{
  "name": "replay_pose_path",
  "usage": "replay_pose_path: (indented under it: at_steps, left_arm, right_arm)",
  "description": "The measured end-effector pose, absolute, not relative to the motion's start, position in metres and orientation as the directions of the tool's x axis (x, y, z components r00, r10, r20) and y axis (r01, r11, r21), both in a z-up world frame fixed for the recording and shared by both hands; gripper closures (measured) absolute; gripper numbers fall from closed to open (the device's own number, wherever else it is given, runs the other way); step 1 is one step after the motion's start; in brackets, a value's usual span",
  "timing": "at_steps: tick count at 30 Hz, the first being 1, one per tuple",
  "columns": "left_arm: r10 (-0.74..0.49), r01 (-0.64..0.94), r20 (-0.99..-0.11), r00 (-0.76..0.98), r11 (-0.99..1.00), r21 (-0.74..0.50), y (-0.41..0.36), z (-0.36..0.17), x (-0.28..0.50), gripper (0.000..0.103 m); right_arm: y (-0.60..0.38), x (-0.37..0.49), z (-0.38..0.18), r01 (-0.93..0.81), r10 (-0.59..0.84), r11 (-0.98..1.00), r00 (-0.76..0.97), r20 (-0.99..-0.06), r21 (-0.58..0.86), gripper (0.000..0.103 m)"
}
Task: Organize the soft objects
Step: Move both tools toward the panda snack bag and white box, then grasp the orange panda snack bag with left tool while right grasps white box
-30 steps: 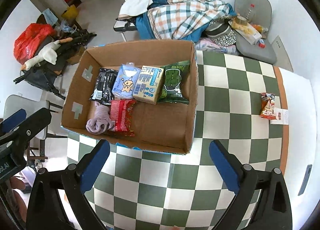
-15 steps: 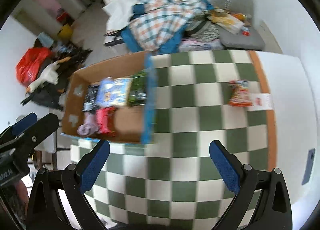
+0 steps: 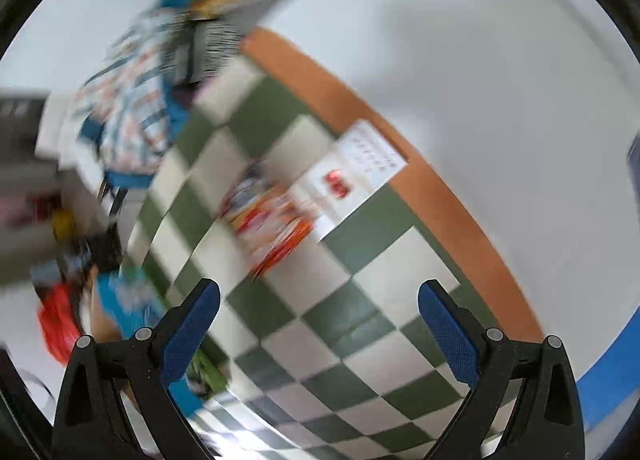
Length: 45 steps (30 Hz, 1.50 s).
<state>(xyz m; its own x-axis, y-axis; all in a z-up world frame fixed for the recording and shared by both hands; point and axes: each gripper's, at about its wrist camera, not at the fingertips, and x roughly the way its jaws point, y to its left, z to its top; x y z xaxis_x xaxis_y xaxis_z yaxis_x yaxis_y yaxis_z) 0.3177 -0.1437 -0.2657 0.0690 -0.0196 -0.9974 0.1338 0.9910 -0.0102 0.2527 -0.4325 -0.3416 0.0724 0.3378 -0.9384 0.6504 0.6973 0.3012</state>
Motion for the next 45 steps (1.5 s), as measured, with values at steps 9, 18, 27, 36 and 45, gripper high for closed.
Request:
replay_pose_path:
  at_steps: [9,18,27,36,45]
  left_arm:
    - [0.0,0.092,-1.0,-0.008,0.996,-0.001,-0.147,-0.316,0.339,0.004]
    - [-0.05,0.088,-0.997,-0.056,0.995,-0.055,-0.154,-0.333,0.343,0.004]
    - [-0.101,0.116,-0.991,-0.091,0.987,-0.111,-0.185,-0.338,0.343,0.004]
    - [-0.047,0.132,-0.996,-0.082,0.99,-0.058,-0.181,-0.337,0.342,0.004]
    - [-0.068,0.138,-0.992,-0.104,0.987,-0.082,-0.193,-0.348,0.346,0.004]
  right_arm:
    - [-0.454,0.305,-0.427,0.775,0.36,0.606,-0.064,-0.931,0.181,0.015]
    - [-0.424,0.355,-0.442,0.613,0.148,0.789,-0.243,-0.959,-0.034,0.038]
    - [-0.419,0.344,-0.437,0.484,0.153,0.875,-0.259,-0.954,0.009,0.05]
    - [-0.407,0.361,-0.459,0.627,0.266,0.775,-0.209,-0.941,0.079,0.019]
    - [-0.355,0.381,-0.452,0.386,0.102,0.922,-0.277,-0.956,-0.014,0.035]
